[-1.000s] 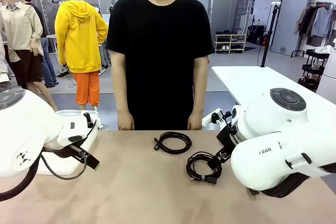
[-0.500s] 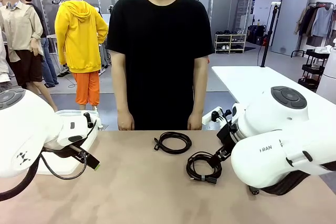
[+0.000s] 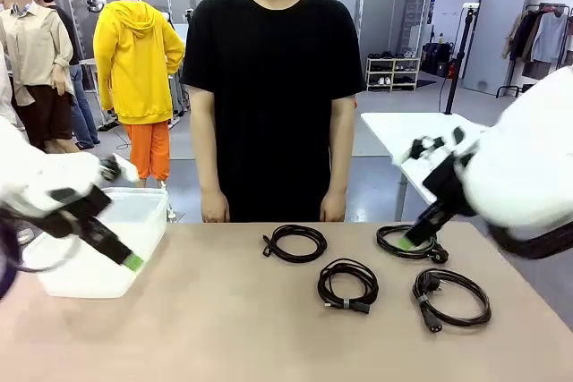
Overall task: Organize and store the cables.
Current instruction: Place the Power Cable into the Organizing box.
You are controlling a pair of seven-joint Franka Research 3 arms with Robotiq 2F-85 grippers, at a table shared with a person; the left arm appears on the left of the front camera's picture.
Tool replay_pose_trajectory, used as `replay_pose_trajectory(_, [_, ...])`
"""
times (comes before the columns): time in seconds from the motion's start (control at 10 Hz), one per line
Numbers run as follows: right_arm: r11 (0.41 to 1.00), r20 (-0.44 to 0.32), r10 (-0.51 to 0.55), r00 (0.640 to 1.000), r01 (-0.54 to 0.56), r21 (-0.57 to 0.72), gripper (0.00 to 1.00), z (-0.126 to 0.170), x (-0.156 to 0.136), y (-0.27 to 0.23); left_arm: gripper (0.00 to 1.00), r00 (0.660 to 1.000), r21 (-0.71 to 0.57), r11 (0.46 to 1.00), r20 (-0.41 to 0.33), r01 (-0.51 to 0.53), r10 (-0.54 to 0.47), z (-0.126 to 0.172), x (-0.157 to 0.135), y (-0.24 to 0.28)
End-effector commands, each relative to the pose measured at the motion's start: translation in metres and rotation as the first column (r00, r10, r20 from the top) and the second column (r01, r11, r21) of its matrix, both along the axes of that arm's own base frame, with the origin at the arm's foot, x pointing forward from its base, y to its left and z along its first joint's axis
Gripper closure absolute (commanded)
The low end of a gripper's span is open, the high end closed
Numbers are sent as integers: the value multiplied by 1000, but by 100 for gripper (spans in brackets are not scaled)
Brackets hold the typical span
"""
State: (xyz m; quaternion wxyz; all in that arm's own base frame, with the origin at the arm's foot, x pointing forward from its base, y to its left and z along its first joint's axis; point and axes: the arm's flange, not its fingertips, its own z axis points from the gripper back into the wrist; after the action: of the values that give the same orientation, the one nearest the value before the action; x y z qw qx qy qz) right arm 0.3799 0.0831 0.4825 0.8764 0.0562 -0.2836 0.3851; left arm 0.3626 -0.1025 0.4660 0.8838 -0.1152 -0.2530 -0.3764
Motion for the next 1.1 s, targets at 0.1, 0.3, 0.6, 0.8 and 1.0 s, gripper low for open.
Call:
replay_pose_trajectory(0.1, [994, 64, 45, 997, -51, 99, 0, 44, -44, -79, 0, 995, -112, 992, 87, 56, -47, 43, -51, 88])
replay_pose_trajectory(0.3, [982, 96, 80, 992, -95, 164, 0, 54, -74, -127, 0, 983, -142, 979, 136, 146, -126, 47, -80, 133])
replay_pose_trajectory(0.6, [967, 72, 116, 991, -129, 220, 0, 40, -90, -186, 0, 950, -251, 925, 198, 286, -240, 44, -99, 206])
replay_pose_trajectory(0.8, [919, 73, 109, 991, -128, 373, 0, 18, -97, -231, 0, 953, -282, 922, 223, 265, -205, 30, -100, 236])
replay_pose_trajectory(1.0, [917, 85, 81, 993, -108, 384, 0, 8, -110, -242, 0, 960, -334, 916, 240, 222, -145, 25, -105, 256])
